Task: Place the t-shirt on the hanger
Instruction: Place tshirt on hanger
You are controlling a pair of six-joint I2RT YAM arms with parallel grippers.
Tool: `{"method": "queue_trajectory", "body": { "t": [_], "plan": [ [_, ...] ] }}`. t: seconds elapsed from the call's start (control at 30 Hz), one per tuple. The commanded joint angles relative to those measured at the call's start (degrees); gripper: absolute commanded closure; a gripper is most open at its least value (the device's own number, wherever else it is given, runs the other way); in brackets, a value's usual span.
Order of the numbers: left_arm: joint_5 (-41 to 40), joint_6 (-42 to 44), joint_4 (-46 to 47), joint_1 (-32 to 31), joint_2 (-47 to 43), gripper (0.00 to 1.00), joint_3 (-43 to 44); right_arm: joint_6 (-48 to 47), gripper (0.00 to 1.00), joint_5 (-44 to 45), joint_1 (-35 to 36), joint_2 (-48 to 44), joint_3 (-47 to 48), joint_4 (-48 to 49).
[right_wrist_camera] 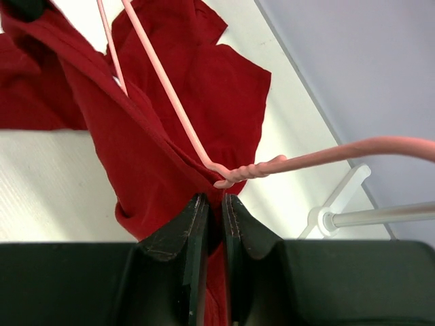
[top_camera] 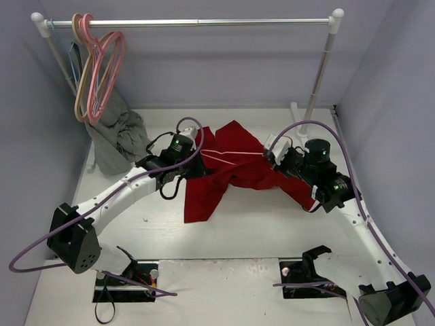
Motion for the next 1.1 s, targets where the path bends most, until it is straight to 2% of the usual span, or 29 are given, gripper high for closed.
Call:
{"method": "queue_trajectory", "body": {
  "t": [0.0, 0.3, 0.67, 0.9, 1.07],
  "plan": [
    [1.05, 7.12, -6.55, 3.30, -1.94, 1.00, 4.41, -2.24, 1.00, -1.03, 0.00, -0.89, 4.99, 1.89],
    [2.90, 12.49, -12.36, 9.72, 1.05, 1.00, 12.41, -3.91, 1.00, -3.06, 0.00, -0.28, 7.02, -2.85],
    [4.04, 16.80, -17.54, 9.72, 1.76, 1.00, 21.37, -5.41, 1.00, -2.71, 0.18, 1.39, 7.63, -6.11],
    [7.91, 17.41, -22.10, 9.11, 3.25, 1.00, 28.66, -4.62, 1.00, -3.32, 2.72, 3.85, 7.55, -1.64],
    [6.95, 17.68, -25.80, 6.65, 5.18, 1.00, 32.62, -1.81, 1.00, -5.78, 5.27, 5.52, 8.68, 4.42]
  ]
}}
